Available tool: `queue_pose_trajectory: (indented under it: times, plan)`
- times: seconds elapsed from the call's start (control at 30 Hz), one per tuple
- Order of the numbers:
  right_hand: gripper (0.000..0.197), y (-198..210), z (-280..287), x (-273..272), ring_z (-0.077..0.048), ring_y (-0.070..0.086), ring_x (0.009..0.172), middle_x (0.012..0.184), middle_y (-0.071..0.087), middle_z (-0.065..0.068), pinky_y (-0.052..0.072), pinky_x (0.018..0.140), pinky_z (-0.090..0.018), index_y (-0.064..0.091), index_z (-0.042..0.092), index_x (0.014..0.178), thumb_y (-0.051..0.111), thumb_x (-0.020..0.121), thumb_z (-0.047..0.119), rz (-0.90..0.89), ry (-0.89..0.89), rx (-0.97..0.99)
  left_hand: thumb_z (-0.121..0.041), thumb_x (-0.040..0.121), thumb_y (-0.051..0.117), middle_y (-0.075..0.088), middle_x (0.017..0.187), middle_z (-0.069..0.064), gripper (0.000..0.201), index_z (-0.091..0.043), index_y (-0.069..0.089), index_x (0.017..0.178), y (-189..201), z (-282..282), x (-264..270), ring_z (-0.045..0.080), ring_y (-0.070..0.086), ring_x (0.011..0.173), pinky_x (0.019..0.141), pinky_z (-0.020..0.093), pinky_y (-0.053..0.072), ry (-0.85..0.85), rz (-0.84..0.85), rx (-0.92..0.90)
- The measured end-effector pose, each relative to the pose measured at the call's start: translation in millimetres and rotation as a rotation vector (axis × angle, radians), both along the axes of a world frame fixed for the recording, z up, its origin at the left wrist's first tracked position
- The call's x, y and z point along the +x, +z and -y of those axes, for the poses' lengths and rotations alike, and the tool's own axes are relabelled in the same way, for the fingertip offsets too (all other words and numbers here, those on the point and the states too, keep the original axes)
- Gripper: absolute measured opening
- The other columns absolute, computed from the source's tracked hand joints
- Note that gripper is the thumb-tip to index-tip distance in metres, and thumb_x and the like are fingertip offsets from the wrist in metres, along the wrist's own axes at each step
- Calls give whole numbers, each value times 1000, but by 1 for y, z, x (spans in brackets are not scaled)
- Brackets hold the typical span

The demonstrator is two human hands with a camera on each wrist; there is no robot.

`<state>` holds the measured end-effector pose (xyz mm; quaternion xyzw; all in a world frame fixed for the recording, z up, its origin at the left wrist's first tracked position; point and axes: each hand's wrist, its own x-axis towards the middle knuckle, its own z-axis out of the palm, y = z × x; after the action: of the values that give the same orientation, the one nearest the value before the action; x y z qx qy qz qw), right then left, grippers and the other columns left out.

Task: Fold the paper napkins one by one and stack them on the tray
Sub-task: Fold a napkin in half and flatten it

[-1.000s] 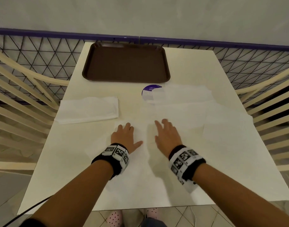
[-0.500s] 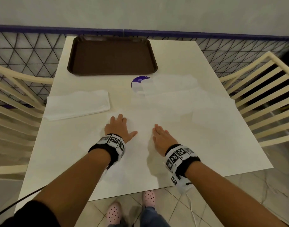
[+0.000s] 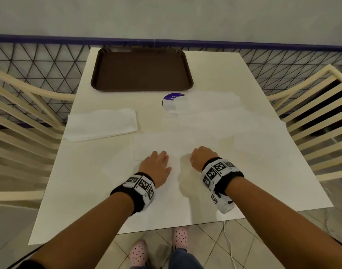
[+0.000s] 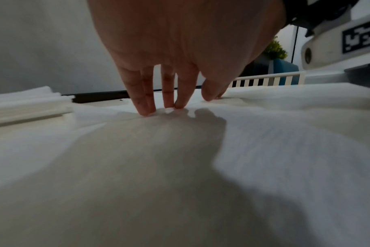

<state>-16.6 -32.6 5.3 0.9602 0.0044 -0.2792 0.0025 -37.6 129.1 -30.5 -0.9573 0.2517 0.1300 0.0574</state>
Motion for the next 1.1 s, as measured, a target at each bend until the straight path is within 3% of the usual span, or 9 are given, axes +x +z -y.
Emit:
queue_pose_trajectory:
  times: [0.1,0.17,0.23,0.3,0.37,0.53,0.77,0.93,1.1]
  plan:
    - [34,10,-3,11,-31,57,111,123,56,-15,47,87,-34,57,-1,116,37,98,21,9,60,-37,-32,101,25,39,137,6,48,-5,38,138,-2,-26,-3,25,45,116,87,28,44,40,17,6]
    - [35,13,-5,17,-31,58,109,121,57,-15,48,85,-34,57,0,115,40,98,24,-4,107,-64,-35,89,51,63,106,2,37,-8,68,107,1,-43,-6,19,62,84,60,20,50,62,27,21]
    - [37,14,-8,22,-30,58,110,122,57,-13,48,85,-34,56,2,117,42,97,29,-6,165,-100,-37,75,70,66,90,1,31,-10,74,91,8,-57,-10,16,63,71,49,18,49,141,42,20]
    - [39,14,-12,25,-28,58,111,123,56,-11,47,87,-34,55,4,119,44,96,33,3,230,-135,-33,92,50,56,116,6,39,-5,62,117,8,-61,-11,22,58,100,72,26,51,207,-47,-19]
    - [41,12,-16,27,-27,58,112,123,56,-9,46,88,-33,56,5,120,45,95,37,11,298,-167,-31,100,31,41,133,6,42,-7,46,131,9,-61,-5,23,43,119,90,30,41,192,-5,13]
    - [43,10,-22,35,-26,58,111,122,58,-8,47,86,-33,56,6,119,47,93,40,-6,403,-183,-24,96,41,27,146,5,50,-11,29,142,17,-43,21,21,29,133,103,30,34,169,-70,-13]
    - [46,4,-24,44,-26,58,112,122,59,-9,46,87,-33,54,6,121,51,91,40,-28,431,-141,-6,95,39,20,148,11,54,-11,19,146,16,-22,39,28,32,128,94,34,42,189,-127,82]
    - [33,-1,-21,46,-25,59,110,120,60,-7,43,85,-30,53,7,119,43,96,29,30,477,-139,0,96,33,22,146,16,51,-7,20,145,17,-17,42,31,36,125,94,34,42,176,-147,144]
    - [33,0,-11,42,-25,51,118,127,53,-7,34,100,-35,45,11,129,37,97,18,115,606,-236,-1,96,32,37,138,12,48,-11,28,143,25,-27,50,28,45,119,92,36,43,145,-166,92]
